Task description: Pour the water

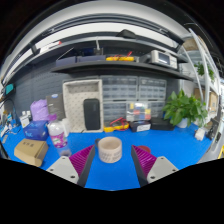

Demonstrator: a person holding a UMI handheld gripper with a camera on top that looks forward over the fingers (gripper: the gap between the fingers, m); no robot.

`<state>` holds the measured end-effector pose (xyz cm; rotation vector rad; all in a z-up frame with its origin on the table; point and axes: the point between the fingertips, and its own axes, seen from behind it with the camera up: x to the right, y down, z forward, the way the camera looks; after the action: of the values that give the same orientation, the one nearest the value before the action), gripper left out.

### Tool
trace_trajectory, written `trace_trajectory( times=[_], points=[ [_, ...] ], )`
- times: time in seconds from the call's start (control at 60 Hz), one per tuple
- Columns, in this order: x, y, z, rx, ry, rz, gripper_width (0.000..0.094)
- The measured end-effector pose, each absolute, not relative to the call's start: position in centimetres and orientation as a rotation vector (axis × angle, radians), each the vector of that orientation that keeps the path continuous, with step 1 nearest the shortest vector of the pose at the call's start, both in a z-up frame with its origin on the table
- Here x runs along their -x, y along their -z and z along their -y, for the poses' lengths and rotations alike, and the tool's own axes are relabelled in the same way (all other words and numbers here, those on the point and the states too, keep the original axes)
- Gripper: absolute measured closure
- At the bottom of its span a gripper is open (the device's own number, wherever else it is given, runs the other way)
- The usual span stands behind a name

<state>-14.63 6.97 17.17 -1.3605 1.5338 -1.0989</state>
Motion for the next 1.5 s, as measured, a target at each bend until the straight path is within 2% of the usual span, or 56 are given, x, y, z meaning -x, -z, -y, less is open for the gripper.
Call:
trace_trajectory(
  times=[0.2,0.383,0.65,0.783,0.883,0.967,1.0,1.167,1.183,1.217,1.233,1.5],
  points=[
    [14.2,-13.2,-17.9,1.465,0.959,-1.458,0.02],
    [11.4,-11.5,-24.8,1.533,0.922,-1.385,0.019],
    [4.9,-12.6,-27.2,1.481,0.984,-1.356,0.0192],
    [2.2,-11.9,-27.0,1.473,1.009,-1.352,0.0192],
    [0.7,-11.2,-27.4,1.467,1.014,-1.345,0.0244],
    [0.0,-11.2,-28.0,1.446,1.018,-1.306,0.0342],
    [-0.3,-11.3,-28.1,1.441,1.026,-1.285,0.0413],
    [-0.9,-11.6,-28.1,1.398,1.028,-1.229,0.0476],
    [-1.0,-11.7,-28.1,1.392,1.029,-1.227,0.0508],
    [-0.9,-11.6,-28.0,1.387,1.031,-1.224,0.0501],
    [-0.8,-11.6,-28.0,1.384,1.03,-1.226,0.0533],
    [-1.0,-11.4,-27.2,1.357,0.978,-1.312,0.0535]
  ],
)
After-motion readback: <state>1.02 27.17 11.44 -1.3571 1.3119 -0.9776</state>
